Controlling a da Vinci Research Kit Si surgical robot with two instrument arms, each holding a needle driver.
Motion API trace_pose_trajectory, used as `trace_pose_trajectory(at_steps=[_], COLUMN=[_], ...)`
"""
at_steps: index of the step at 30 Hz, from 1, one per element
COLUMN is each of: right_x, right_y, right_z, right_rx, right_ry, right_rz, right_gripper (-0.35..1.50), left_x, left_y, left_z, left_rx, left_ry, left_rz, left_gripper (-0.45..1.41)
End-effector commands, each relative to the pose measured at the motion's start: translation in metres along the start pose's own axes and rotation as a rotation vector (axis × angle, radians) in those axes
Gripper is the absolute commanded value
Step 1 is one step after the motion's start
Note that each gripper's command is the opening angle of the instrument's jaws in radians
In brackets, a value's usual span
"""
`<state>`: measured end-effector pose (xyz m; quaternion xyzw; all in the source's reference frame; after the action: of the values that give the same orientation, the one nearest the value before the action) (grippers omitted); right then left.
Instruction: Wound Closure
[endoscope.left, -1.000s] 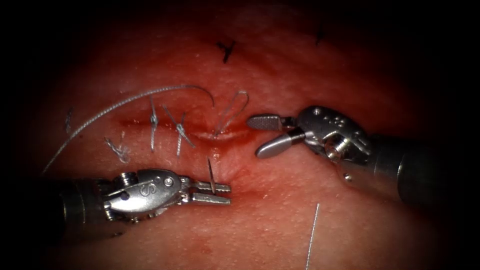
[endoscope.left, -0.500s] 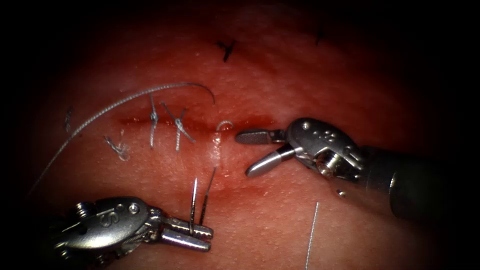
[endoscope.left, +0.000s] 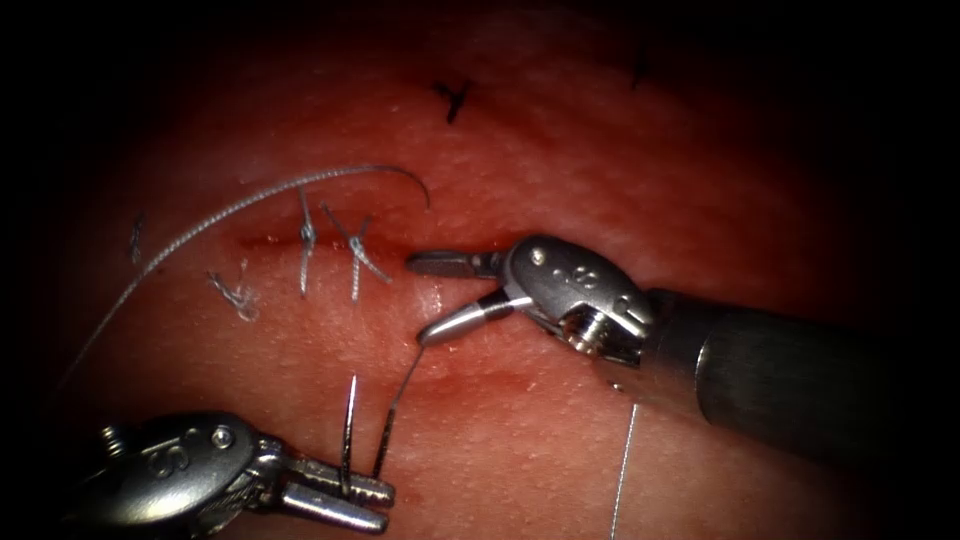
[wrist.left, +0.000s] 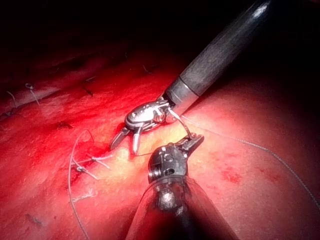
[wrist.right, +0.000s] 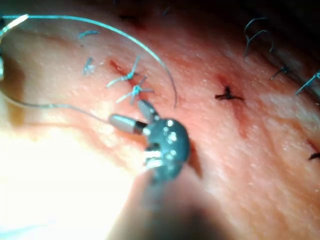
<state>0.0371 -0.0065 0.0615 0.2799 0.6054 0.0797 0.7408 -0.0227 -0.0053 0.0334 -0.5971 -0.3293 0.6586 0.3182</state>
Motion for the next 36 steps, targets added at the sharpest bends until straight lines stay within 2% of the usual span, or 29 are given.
trace_pose_trajectory(at_steps=[1, 4, 7, 10, 13, 15, 20, 23, 26, 27, 28, 29, 31, 36], right_x=[-0.0019, -0.0032, -0.0044, -0.0045, -0.0044, -0.0043, -0.0042, -0.0031, -0.0014, -0.0009, -0.0002, 0.0001, 0.0010, 0.0022], right_y=[0.0008, 0.0006, 0.0002, 0.0005, 0.0007, 0.0008, 0.0019, 0.0036, 0.0054, 0.0057, 0.0057, 0.0054, 0.0036, 0.0010], right_z=[0.0013, 0.0018, 0.0022, 0.0021, 0.0020, 0.0019, 0.0012, 0.0000, -0.0023, -0.0030, -0.0041, -0.0046, -0.0056, -0.0050], right_rx=[0.008, 0.025, 0.048, 0.047, 0.047, 0.050, -0.010, -0.104, -0.196, -0.211, -0.239, -0.255, -0.214, -0.187], right_ry=[-0.044, -0.087, -0.117, -0.118, -0.117, -0.116, -0.130, -0.131, -0.059, -0.041, -0.033, -0.038, -0.021, -0.002], right_rz=[-0.010, -0.017, -0.012, -0.013, -0.012, -0.011, -0.004, 0.014, -0.011, -0.023, -0.033, -0.040, -0.043, -0.058], right_gripper=[0.93, 1.01, 0.98, 0.93, 0.78, 0.57, 0.47, 0.56, 0.68, 0.74, 0.93, 1.03, 1.01, 1.01], left_x=[0.0007, 0.0014, 0.0023, 0.0028, 0.0029, 0.0028, 0.0029, 0.0031, 0.0040, 0.0044, 0.0052, 0.0058, 0.0077, 0.0086], left_y=[-0.0002, 0.0002, 0.0007, 0.0015, 0.0023, 0.0028, 0.0038, 0.0046, 0.0056, 0.0059, 0.0066, 0.0071, 0.0086, 0.0097], left_z=[0.0003, -0.0003, -0.0014, -0.0025, -0.0030, -0.0029, -0.0026, -0.0027, -0.0032, -0.0035, -0.0040, -0.0045, -0.0059, -0.0064], left_rx=[0.010, 0.022, 0.036, 0.035, 0.035, 0.038, 0.037, 0.032, 0.027, 0.024, 0.020, 0.020, 0.041, 0.061], left_ry=[0.005, 0.015, 0.029, 0.029, 0.028, 0.028, 0.028, 0.029, 0.029, 0.030, 0.039, 0.048, 0.081, 0.093], left_rz=[0.014, 0.025, 0.040, 0.046, 0.050, 0.049, 0.066, 0.082, 0.116, 0.130, 0.152, 0.170, 0.199, 0.224], left_gripper=[-0.45, -0.45, -0.45, -0.45, -0.45, -0.45, -0.45, -0.45, -0.45, -0.45, -0.45, -0.45, -0.45, -0.45])
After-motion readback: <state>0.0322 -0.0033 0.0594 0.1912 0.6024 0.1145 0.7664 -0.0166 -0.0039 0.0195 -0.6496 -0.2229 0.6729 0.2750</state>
